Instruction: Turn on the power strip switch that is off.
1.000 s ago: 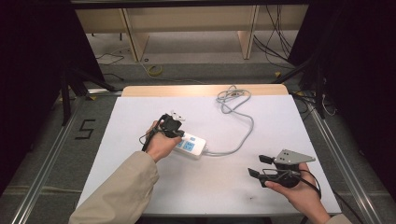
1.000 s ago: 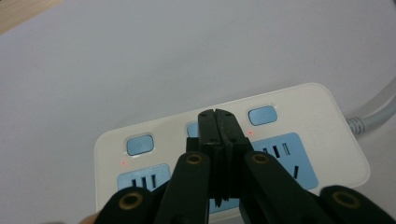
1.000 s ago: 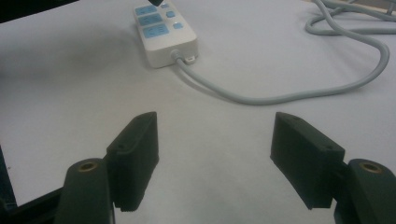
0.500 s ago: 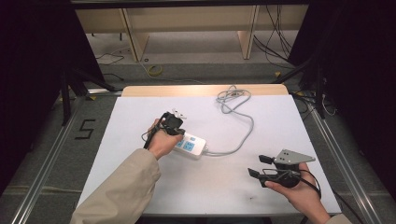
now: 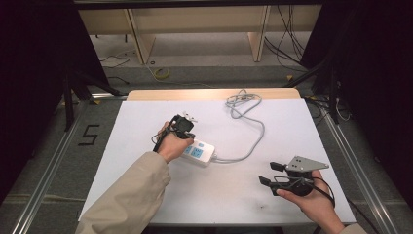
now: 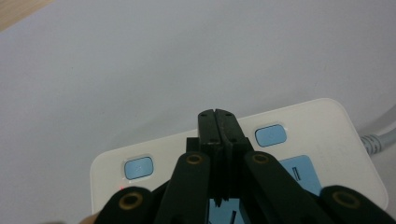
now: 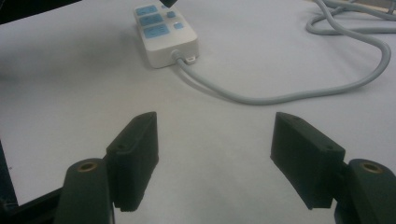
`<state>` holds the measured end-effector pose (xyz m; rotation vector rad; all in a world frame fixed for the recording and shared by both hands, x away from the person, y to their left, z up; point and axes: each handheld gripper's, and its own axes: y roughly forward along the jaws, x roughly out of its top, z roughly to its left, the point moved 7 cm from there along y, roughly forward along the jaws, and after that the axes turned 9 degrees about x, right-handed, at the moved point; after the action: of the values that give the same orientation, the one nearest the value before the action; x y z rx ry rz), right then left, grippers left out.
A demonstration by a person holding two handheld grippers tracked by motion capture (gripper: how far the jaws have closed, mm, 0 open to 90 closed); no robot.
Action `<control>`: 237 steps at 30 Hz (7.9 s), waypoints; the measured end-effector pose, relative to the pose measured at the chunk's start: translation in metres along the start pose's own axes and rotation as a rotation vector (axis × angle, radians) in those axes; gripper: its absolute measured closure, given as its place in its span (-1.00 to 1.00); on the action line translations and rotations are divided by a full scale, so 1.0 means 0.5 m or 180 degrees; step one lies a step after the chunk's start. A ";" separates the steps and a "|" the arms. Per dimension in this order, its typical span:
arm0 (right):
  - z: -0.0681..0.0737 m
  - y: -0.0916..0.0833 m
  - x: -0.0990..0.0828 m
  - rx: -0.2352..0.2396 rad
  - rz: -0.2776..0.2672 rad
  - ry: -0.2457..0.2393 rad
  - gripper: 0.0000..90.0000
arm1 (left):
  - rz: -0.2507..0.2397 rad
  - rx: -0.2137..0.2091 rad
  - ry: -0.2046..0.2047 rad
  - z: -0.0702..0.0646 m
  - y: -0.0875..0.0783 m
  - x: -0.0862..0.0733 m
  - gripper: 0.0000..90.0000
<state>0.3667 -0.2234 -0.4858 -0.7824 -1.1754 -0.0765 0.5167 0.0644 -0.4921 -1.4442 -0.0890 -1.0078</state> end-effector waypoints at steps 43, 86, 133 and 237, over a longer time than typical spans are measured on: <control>0.000 0.000 -0.001 0.0005 -0.0005 0.0005 -0.28 | 0.0287 0.0036 0.0035 0.004 0.022 -0.004 1.00; 0.000 0.001 0.000 0.0005 0.0006 -0.0009 -0.28 | 0.0329 0.0070 0.0077 0.010 0.026 -0.002 1.00; 0.001 0.002 0.000 0.0013 0.0008 -0.0015 -0.28 | 0.0363 0.0074 0.0107 0.001 0.028 0.000 1.00; 0.000 0.002 0.000 -0.0010 0.0011 -0.0019 -0.29 | -0.0774 -0.0204 -0.0056 0.048 -0.178 -0.111 -0.56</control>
<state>0.3673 -0.2227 -0.4863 -0.7878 -1.1797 -0.0731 0.4410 0.1294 -0.4526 -1.5262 -0.2519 -1.2047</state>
